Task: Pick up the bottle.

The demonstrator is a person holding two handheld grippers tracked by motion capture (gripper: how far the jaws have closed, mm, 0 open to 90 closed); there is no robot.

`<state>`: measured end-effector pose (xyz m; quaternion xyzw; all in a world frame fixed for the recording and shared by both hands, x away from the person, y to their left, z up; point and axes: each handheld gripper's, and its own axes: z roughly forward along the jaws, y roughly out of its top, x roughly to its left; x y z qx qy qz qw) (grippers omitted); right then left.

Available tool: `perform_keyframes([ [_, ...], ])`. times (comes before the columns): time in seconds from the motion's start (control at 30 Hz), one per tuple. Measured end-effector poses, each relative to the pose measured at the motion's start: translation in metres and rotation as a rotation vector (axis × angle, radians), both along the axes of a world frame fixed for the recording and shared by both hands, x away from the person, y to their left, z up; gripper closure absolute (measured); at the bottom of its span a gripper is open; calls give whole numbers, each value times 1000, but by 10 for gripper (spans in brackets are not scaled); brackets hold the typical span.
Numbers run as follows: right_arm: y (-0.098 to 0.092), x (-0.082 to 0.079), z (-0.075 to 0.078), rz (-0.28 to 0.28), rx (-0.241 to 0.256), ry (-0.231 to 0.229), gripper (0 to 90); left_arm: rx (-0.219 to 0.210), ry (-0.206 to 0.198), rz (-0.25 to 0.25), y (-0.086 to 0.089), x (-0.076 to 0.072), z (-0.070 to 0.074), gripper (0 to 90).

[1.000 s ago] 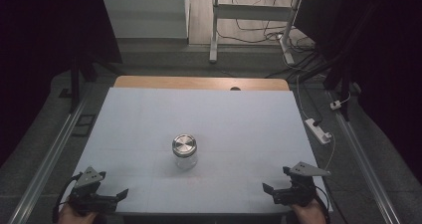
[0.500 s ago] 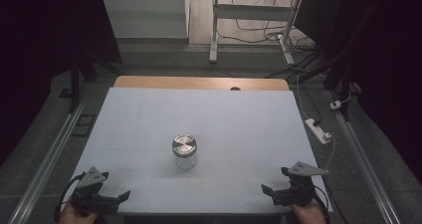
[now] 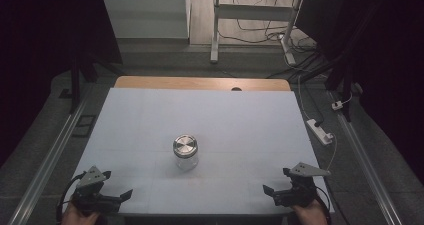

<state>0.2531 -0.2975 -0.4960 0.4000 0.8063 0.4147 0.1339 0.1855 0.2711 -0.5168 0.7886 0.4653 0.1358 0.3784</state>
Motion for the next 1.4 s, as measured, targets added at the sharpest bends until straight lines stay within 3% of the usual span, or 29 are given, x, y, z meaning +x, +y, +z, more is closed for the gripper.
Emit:
perform_keyframes([
  [0.43, -1, 0, 0, 3, 14, 5, 0, -25, -33, -34, -8, 7, 7, 0],
  [0.97, -1, 1, 0, 5, 13, 10, 0, -50, -52, -186, -26, 28, 4, 0],
  [1.17, -1, 1, 0, 4, 12, 13, 0, -59, -82, -194, -31, 35, 6, 0],
  [1.4, -1, 1, 0, 4, 13, 14, 0, -74, -78, -199, -39, 47, 5, 0],
])
